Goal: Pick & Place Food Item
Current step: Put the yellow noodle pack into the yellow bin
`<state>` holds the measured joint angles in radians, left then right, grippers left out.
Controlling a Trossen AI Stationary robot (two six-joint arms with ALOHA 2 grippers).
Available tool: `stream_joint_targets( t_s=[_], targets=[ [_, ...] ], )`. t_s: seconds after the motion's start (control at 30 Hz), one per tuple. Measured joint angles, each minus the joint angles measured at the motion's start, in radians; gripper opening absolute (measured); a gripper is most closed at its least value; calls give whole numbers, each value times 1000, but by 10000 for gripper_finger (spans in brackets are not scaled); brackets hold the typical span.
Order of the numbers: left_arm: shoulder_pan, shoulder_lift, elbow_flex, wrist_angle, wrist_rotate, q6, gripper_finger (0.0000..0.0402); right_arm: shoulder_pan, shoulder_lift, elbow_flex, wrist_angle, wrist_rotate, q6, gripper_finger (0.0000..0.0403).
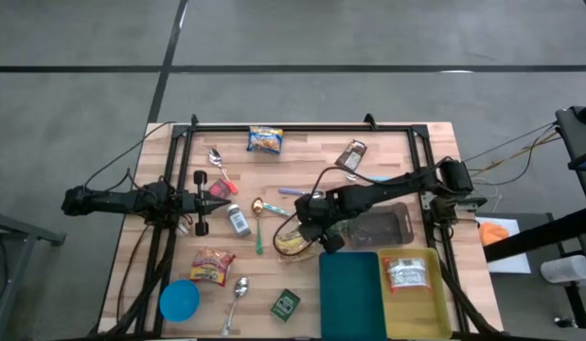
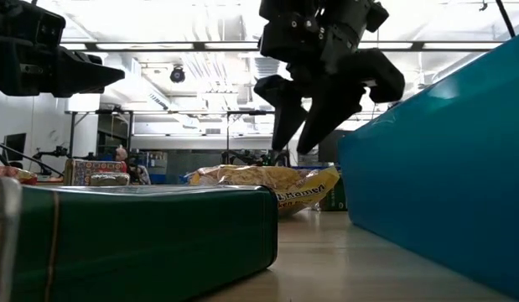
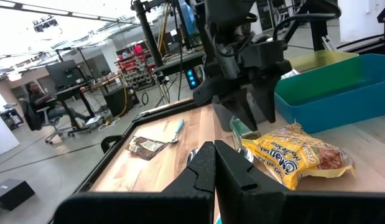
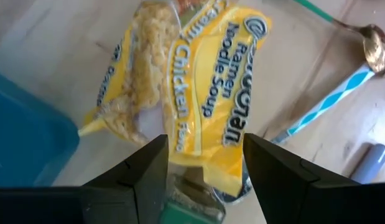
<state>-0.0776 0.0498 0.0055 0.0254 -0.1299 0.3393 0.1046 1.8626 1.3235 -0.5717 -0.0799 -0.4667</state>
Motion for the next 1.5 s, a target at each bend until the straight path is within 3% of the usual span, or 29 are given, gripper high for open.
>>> stream_joint_targets(
  t_s=[0.17, 0.4, 1.03, 1.5],
  targets=[
    [0, 0, 0, 0, 0, 0, 0, -4, 0, -10, 58, 38, 78, 248],
    [0, 0, 0, 0, 0, 0, 0, 5, 0, -28, 63, 46, -115, 314],
    [0, 0, 0, 0, 0, 0, 0, -11, 4, -99, 147, 54, -217, 318],
    [0, 0, 0, 0, 0, 0, 0, -14, 140, -14, 115, 85, -194, 318]
  ],
)
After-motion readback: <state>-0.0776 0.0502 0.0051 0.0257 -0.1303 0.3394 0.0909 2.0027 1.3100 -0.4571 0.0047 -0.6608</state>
